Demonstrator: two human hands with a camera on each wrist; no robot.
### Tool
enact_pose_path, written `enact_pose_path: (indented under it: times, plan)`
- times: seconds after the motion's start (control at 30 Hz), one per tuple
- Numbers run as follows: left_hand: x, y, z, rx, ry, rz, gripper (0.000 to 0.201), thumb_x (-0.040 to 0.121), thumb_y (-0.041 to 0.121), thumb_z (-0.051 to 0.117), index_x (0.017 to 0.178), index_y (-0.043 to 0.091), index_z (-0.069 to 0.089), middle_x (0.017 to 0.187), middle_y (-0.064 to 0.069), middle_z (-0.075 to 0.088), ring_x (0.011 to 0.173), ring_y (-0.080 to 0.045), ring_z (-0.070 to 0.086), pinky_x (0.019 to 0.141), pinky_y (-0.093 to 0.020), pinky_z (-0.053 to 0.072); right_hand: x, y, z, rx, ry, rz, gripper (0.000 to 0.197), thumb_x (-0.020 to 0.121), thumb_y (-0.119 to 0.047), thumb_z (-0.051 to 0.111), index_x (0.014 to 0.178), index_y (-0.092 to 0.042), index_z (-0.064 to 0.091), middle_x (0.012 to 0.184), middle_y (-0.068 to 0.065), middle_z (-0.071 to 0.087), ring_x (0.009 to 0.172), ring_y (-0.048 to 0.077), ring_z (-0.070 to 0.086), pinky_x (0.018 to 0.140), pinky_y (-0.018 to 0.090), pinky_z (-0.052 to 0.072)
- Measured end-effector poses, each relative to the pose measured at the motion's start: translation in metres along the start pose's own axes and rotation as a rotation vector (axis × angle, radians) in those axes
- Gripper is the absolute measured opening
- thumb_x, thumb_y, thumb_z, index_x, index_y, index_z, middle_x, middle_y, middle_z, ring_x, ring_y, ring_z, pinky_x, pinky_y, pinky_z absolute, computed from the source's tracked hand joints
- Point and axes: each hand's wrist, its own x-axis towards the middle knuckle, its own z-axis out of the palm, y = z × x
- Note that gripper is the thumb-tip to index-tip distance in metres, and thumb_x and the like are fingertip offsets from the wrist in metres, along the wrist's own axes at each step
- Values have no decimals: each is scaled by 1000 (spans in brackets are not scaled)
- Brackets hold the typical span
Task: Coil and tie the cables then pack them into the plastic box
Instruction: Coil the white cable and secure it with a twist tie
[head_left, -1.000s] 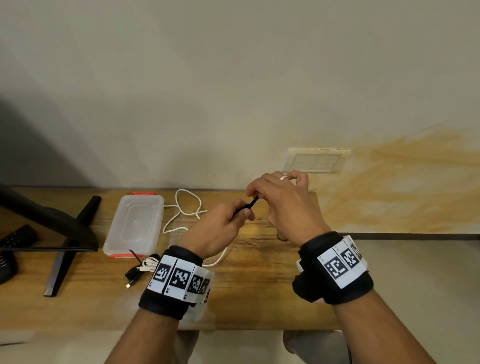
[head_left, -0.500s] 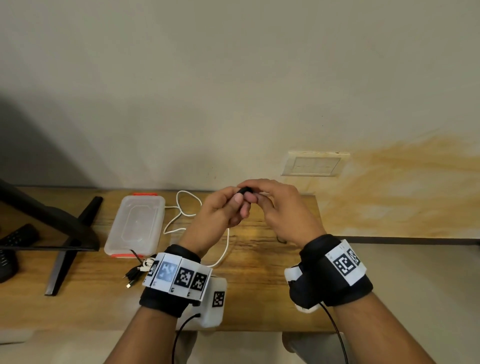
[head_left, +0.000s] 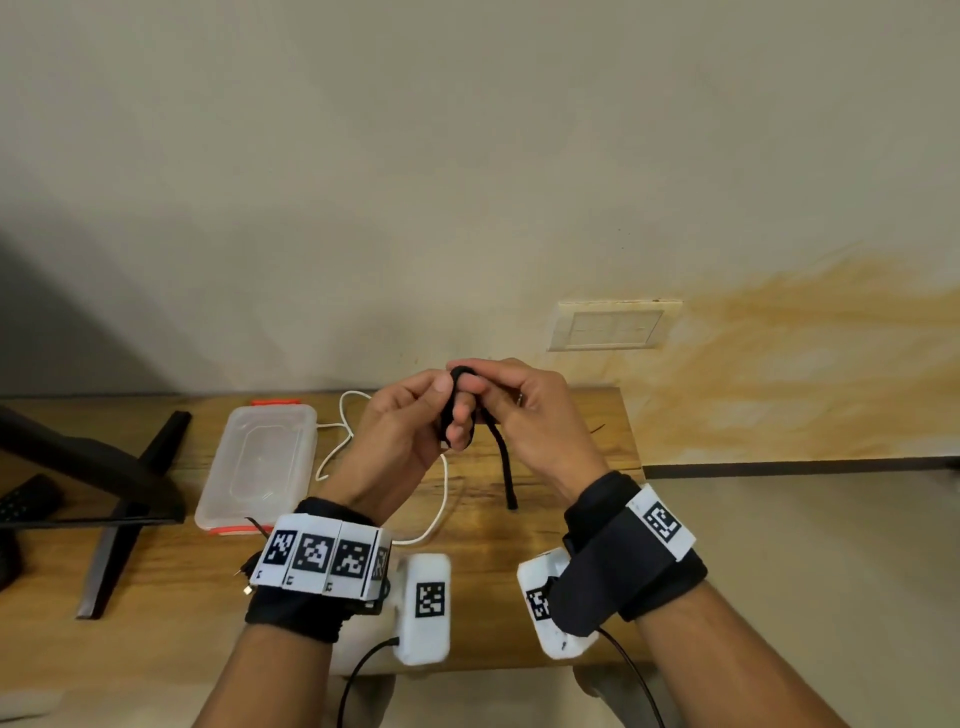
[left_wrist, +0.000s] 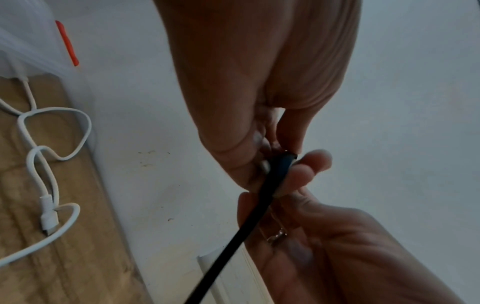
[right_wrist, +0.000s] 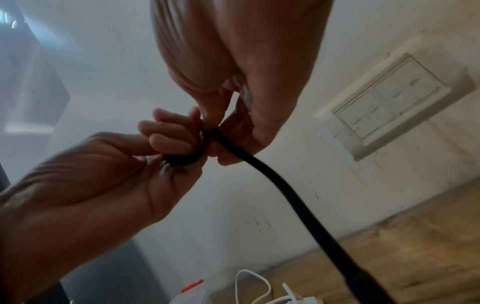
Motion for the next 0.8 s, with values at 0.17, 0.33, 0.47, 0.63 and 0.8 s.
enact_pose_path:
  times: [0.17,0.33,0.47,0.63,0.8]
  plan:
    - [3,-2,3,-28,33,42,29,99,12,41,110,-5,61,73,-3,55,60,-10,48,58,-22,46,-2,1,11,91,-20,41,34,104,-4,46,125,-16,69,109,0,70,86,7,69,77,25,60]
    - [3,0,-2,-97,74,11,31,103,12,35,111,-6,59,76,-5,53,49,-3,35,49,-15,36,-2,2,21,130,-38,117,34,106,-4,41,122,-18,68,124,-3,69,109,18,69,86,44,61]
    - [5,2,-3,-95,176,57,32,103,11,35,119,-4,58,84,-5,67,51,-4,36,52,-16,38,-2,5,27,14,-90,157,35,106,-6,40,123,-19,68,104,7,71,87,18,69,75,32,63]
    - [8,1,-8,212,312,178,30,107,8,35,130,0,51,114,-11,72,64,-8,56,63,-18,49,-14,7,39,13,-262,342,28,106,-5,41,123,-7,63,84,8,65,71,15,63,63,26,56]
    - [8,-11,-16,871,312,247,27,105,6,37,127,13,52,98,-1,72,73,-14,67,71,-29,55,-18,4,31,8,-265,418,23,103,-13,51,117,-11,68,81,0,67,64,7,58,62,21,51]
